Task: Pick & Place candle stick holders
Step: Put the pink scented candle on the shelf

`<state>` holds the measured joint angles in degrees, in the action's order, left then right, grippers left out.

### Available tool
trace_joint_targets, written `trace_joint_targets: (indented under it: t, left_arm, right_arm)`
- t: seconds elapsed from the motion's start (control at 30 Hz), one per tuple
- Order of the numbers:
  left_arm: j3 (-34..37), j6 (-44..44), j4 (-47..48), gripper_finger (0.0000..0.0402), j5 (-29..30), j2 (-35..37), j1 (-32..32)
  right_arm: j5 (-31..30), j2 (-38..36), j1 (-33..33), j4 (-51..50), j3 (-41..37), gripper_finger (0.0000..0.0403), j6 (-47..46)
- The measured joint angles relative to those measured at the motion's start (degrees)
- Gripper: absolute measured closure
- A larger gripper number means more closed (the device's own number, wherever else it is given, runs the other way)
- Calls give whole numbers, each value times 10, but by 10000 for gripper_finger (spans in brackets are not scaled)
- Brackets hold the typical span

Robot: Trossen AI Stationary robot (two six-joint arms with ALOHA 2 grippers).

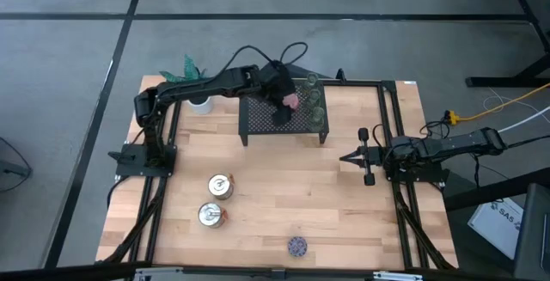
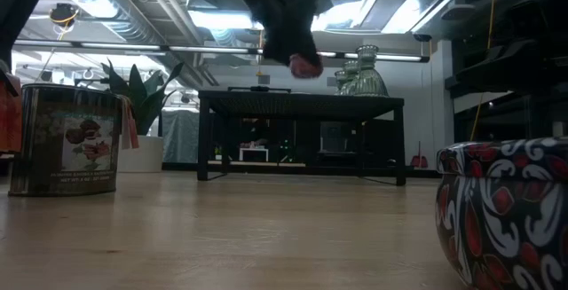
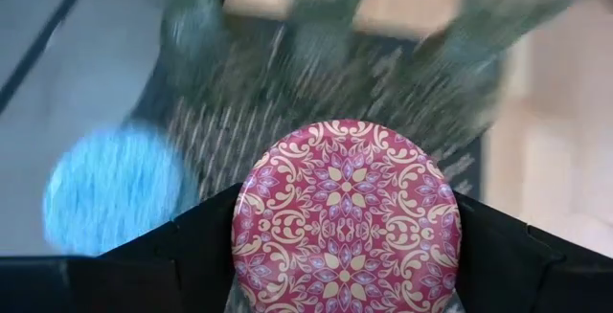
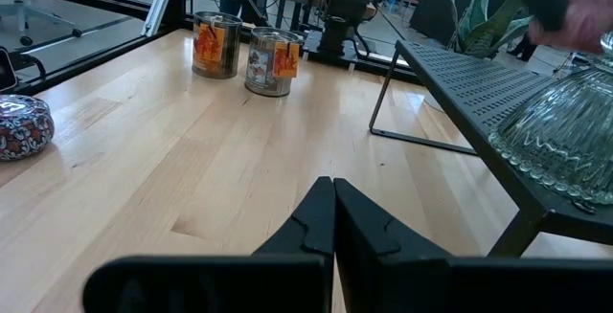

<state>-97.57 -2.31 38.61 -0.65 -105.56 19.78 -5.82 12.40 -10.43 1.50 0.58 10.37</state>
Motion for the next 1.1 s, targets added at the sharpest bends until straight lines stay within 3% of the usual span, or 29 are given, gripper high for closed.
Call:
trace_joint_targets:
  t: [0.2,0.57,1.1]
  left_arm:
    - [0,107,14,105,97,-18,-4]
    - [0,201,20,105,95,-28,-1]
    - [0,184,2,84,86,-54,-1]
  right_arm:
    - [0,0,0,0,0,400,0]
    - [0,0,0,0,0,400,0]
    - [0,0,0,0,0,400,0]
